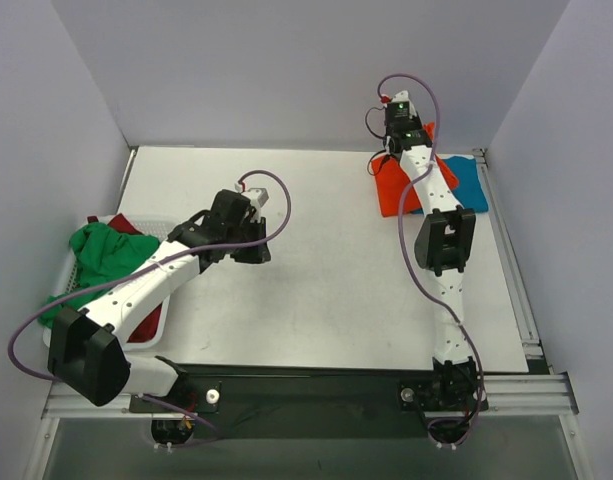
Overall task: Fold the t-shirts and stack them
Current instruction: Put the neatly folded tshirt into the corner of the board with the right arm
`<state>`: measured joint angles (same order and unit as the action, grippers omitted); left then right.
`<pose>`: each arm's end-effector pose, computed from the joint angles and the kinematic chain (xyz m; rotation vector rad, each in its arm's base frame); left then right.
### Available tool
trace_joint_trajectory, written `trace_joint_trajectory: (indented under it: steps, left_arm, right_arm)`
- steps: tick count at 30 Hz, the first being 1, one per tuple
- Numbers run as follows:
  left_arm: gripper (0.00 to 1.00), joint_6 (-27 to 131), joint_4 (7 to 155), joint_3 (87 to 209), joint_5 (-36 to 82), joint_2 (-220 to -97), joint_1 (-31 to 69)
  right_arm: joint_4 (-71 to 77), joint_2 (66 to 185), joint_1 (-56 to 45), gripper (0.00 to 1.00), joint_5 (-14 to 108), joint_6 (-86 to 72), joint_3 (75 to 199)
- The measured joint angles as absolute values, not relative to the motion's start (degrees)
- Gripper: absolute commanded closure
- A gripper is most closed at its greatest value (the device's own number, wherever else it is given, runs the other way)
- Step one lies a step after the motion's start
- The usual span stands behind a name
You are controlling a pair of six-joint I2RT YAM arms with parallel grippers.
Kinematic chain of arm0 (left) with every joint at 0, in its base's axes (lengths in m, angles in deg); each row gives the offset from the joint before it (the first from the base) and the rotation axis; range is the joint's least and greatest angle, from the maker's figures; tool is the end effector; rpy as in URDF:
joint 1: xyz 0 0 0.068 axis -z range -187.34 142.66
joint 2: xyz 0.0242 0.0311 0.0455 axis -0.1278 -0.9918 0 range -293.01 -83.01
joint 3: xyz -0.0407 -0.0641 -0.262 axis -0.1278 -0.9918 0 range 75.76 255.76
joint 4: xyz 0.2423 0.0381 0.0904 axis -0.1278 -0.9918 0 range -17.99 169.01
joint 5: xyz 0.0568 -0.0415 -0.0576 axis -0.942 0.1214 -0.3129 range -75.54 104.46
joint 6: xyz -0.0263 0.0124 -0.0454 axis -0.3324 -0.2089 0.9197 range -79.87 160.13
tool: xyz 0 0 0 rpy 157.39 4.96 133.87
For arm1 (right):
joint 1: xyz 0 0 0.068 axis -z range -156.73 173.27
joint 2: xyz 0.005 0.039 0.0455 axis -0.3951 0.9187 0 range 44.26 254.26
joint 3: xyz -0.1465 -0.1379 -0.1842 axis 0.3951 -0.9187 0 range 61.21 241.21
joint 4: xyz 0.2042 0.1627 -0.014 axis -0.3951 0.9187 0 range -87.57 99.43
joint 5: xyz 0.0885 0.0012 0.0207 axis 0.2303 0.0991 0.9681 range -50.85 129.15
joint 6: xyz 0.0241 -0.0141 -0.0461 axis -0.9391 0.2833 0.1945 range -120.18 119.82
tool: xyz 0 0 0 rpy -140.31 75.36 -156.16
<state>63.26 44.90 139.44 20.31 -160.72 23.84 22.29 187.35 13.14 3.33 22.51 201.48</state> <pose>0.2455 -0.1527 0.2887 0.2225 2.4720 -0.5459 0.5684 0.0804 0.2803 -0.1462 1.9571 -0.7559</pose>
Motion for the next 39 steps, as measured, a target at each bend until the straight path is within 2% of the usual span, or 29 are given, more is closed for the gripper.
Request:
trace_joint_trajectory:
  steps: [23,39]
  left_arm:
    - [0.74,63.13,44.93,138.45,22.14,-160.78,23.69]
    - [0.74,63.13,44.93,138.34,22.49,-161.72,23.55]
  right_arm:
    - [17.56,179.89,15.11,1.00,3.36,28.42,195.71]
    - [15.82,179.63,18.76,1.00,4.05,28.59,192.76]
